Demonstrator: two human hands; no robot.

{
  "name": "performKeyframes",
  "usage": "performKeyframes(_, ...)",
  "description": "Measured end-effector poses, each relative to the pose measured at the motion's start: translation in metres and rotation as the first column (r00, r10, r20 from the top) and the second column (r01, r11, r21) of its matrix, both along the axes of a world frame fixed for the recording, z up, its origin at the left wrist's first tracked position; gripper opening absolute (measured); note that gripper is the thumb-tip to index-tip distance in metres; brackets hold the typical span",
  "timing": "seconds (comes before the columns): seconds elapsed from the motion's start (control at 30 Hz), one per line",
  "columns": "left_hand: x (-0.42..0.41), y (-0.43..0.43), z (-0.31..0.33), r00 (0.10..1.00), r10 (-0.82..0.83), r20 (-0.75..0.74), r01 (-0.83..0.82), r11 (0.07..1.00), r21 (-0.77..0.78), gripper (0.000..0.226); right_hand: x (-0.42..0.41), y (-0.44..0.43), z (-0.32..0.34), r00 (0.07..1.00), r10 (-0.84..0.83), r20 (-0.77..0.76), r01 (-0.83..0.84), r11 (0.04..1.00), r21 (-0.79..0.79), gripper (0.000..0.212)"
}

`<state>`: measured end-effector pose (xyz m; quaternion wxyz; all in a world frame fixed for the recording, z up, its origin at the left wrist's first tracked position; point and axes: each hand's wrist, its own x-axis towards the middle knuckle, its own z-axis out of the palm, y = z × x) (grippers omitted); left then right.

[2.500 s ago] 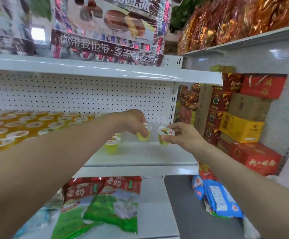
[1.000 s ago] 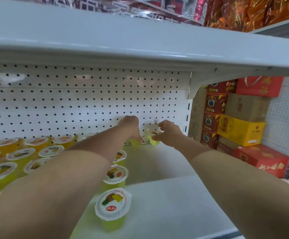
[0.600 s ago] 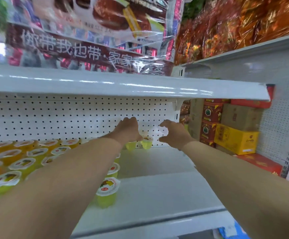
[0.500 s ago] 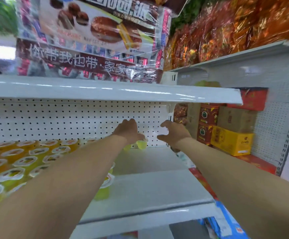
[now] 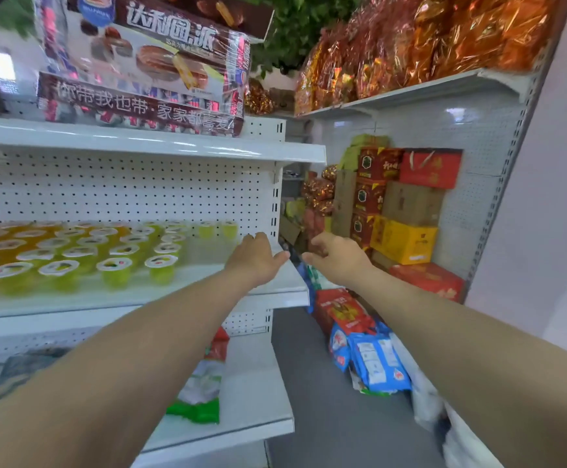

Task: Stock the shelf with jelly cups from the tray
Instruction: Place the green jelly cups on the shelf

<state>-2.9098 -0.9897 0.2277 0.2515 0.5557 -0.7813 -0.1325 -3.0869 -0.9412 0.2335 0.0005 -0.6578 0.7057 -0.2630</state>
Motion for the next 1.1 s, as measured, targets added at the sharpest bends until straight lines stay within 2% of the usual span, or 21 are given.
performKeyframes(0.27, -0.026, 0.072, -0.088, 1.000, -0.025, 0.000, 0.024, 0.987, 0.161, 0.059, -0.028, 0.074, -0.073, 0.995, -0.088, 0.038, 0.081, 0.985, 0.155, 0.052)
performKeyframes(0.5, -0.024, 0.104, -0.203, 0.998, -0.052, 0.021, 0.040, 0.919, 0.393, 0.060, -0.032, 0.102, -0.190, 0.990, -0.113, 0.084, 0.075, 0.928, 0.364, 0.059)
performKeyframes(0.63, -0.016, 0.124, -0.269, 0.994, -0.088, 0.067, 0.042, 0.863, 0.504, 0.056, -0.024, 0.118, -0.265, 0.993, -0.109, 0.042, 0.073, 0.860, 0.506, 0.061)
performKeyframes(0.7, -0.009, 0.135, -0.306, 0.985, -0.138, 0.099, 0.054, 0.809, 0.585, 0.052, -0.016, 0.125, -0.309, 0.989, -0.130, 0.076, 0.061, 0.810, 0.584, 0.060)
performKeyframes(0.83, 0.008, 0.150, -0.383, 0.991, -0.093, 0.100, -0.002, 0.719, 0.695, 0.058, -0.004, 0.148, -0.374, 0.958, -0.223, 0.182, 0.031, 0.708, 0.705, 0.055)
performKeyframes(1.1, 0.031, 0.174, -0.508, 0.986, -0.108, 0.124, -0.047, 0.540, 0.841, 0.056, 0.016, 0.208, -0.502, 0.900, -0.374, 0.223, -0.067, 0.385, 0.920, 0.050)
